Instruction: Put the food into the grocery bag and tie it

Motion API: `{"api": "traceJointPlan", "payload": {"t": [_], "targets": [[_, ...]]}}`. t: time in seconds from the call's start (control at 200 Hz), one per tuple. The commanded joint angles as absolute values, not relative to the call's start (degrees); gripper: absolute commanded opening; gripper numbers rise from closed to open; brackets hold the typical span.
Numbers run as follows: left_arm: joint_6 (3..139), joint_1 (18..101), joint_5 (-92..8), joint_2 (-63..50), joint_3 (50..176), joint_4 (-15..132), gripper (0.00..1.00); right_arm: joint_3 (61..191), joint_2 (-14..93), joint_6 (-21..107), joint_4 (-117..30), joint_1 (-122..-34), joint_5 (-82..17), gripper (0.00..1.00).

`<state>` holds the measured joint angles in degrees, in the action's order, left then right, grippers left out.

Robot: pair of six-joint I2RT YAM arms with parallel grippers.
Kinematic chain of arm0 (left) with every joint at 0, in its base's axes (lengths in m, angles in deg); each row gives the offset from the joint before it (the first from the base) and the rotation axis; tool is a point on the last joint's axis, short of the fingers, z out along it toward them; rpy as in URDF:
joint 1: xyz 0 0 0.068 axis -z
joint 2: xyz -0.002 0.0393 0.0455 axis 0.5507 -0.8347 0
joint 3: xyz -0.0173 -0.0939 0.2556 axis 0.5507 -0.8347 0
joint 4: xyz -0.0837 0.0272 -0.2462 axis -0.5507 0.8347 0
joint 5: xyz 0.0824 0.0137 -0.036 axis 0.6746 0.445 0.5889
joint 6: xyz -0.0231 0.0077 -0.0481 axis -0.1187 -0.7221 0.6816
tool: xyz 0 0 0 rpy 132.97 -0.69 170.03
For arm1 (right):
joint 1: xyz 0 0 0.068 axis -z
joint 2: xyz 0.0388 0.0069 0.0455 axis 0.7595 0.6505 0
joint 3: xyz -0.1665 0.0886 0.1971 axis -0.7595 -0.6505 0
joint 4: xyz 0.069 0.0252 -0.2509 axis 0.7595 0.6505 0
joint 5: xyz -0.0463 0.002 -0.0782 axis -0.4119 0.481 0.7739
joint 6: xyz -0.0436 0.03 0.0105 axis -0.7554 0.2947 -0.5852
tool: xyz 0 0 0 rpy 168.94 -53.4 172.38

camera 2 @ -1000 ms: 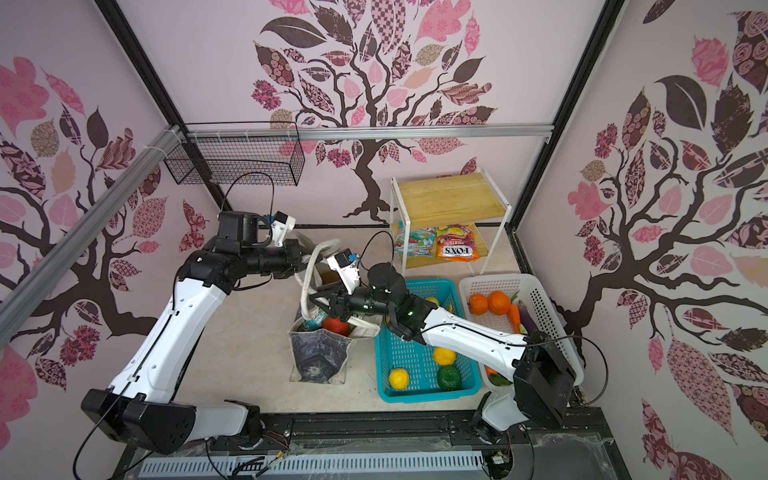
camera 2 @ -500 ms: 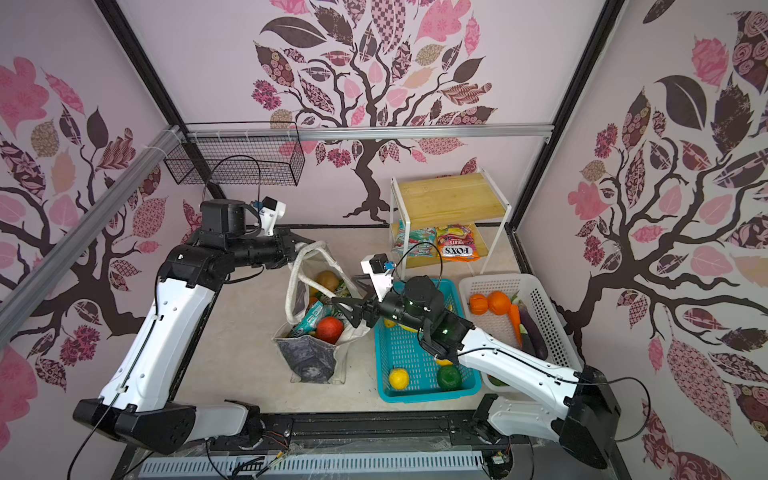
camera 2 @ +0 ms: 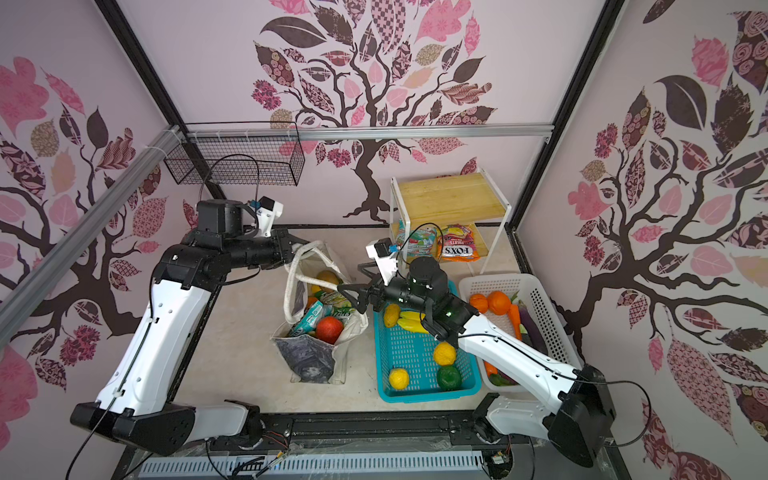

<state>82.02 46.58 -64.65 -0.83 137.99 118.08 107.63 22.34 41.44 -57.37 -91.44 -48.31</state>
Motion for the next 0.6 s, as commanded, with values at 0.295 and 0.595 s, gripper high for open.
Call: {"api": "traceJointPlan", "payload": {"t": [0.295,0.595], "targets": [[79.0,46.2,-67.7,1.2,139.8,116.8,0.0,114.4,28.0,37.3,-48.4,-90.4,-58.5,0.75],[79.2,46.2,-68.5,4.3,134.5,114.1,0.0,114.6,33.0,32.3,-54.1,-95.8,-63.5,0.72]]}}
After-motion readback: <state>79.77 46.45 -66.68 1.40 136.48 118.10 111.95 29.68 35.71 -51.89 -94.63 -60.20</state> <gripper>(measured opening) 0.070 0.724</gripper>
